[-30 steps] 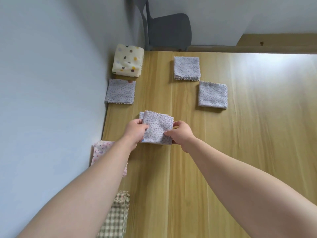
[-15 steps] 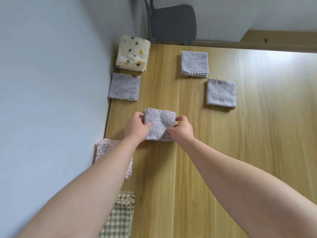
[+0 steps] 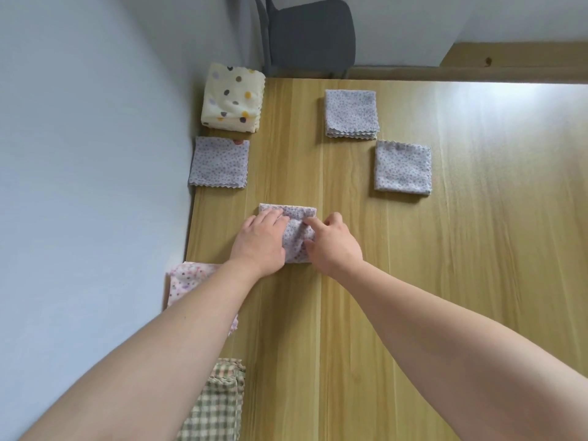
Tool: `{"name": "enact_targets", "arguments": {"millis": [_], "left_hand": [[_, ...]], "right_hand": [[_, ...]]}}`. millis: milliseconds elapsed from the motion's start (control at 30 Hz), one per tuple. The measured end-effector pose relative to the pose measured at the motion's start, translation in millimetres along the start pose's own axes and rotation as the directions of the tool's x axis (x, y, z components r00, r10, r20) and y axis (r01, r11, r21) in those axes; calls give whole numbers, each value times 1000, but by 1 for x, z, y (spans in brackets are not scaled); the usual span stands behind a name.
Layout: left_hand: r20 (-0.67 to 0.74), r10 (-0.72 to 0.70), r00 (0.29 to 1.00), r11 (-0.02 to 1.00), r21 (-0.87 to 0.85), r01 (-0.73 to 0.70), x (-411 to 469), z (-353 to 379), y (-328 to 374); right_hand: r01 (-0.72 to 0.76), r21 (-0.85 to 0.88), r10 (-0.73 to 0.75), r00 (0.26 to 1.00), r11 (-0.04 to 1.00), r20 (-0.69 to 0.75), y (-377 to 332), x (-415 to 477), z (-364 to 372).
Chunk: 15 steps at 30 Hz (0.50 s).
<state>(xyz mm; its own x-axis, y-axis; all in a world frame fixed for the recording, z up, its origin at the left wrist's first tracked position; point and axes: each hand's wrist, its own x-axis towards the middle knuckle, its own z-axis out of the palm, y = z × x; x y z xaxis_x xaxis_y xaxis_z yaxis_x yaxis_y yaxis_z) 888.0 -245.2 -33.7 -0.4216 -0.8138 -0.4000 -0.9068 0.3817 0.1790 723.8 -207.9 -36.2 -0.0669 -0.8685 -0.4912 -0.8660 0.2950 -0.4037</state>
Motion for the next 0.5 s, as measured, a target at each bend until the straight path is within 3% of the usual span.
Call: {"name": "enact_targets", "arguments": {"millis": [100, 200, 267, 367, 500], "left_hand": [[-111, -54, 992, 998, 11, 55, 10, -11, 18], [-182, -35, 983, 996, -86, 20, 28, -20, 47], [-164, 4, 986, 989, -146, -28, 40, -26, 67], [-126, 45, 991, 984, -167, -65, 57, -31, 93], [-53, 50, 997, 982, -178, -58, 65, -31, 112]], "right_hand": [[33, 76, -24, 993, 997, -111, 8, 3, -14], [-80, 103, 104, 961, 992, -257, 32, 12, -38], [-161, 25, 161, 938, 987, -306, 52, 23, -57], [-221, -76, 194, 944, 972, -266, 83, 42, -81], [-171, -48, 164, 979, 984, -120, 108, 60, -86]]}}
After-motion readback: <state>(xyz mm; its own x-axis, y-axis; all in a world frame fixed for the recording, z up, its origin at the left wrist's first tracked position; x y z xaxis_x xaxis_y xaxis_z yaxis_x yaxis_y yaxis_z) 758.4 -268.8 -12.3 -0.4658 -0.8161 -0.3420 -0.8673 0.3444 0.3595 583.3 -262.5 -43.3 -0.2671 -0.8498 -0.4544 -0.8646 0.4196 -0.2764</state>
